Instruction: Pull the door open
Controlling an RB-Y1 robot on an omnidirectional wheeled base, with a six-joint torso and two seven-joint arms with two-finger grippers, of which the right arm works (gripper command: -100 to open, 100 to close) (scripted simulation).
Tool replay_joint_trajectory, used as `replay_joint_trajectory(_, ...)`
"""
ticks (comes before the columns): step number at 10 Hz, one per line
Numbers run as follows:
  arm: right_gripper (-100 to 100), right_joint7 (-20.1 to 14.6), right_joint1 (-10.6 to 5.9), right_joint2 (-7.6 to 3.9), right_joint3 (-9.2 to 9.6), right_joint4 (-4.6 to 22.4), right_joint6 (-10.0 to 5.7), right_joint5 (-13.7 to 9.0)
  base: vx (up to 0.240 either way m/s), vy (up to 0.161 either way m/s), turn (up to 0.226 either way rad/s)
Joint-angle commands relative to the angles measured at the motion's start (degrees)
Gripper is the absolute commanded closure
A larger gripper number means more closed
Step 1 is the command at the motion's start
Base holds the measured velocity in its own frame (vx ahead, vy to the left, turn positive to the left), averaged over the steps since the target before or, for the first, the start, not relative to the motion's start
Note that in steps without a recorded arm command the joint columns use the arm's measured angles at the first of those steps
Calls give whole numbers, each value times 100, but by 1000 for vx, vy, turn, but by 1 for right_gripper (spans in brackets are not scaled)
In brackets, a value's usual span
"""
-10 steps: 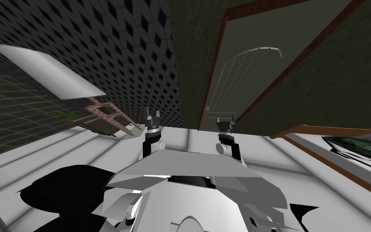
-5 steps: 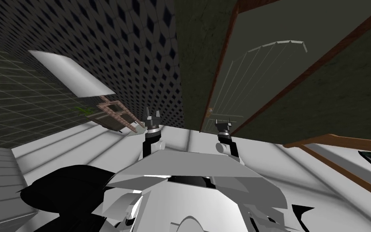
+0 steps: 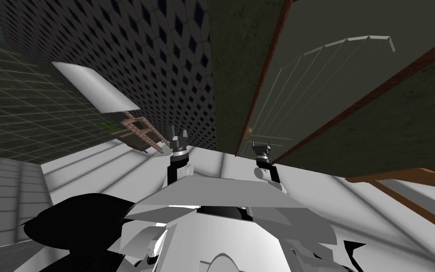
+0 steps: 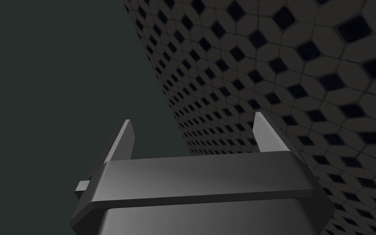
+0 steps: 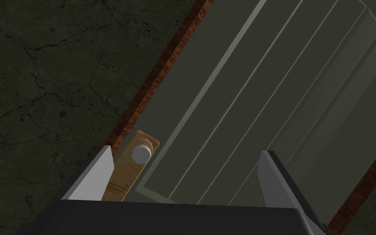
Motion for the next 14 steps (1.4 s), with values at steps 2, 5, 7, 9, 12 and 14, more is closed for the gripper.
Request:
replay_joint_trajectory(2,-100,-293,-168,-128,39,389,-36,-257,38,-36,85)
replay_joint_trajectory(5,-100,-661,-306,-311,71,813,-51,-606,57,-40,116)
replay_joint_trajectory(7,-100,-844,-374,-402,86,1017,-59,-779,59,-50,117)
replay_joint_trajectory(9,-100,-1192,-504,-574,116,1377,-74,-1109,58,-39,144)
replay_joint_trajectory(12,-100,-1526,-629,-738,145,1781,-88,-1424,52,-51,92)
replay_joint_trajectory(14,-100,-1837,-745,-892,171,2130,-101,-1719,76,-61,158)
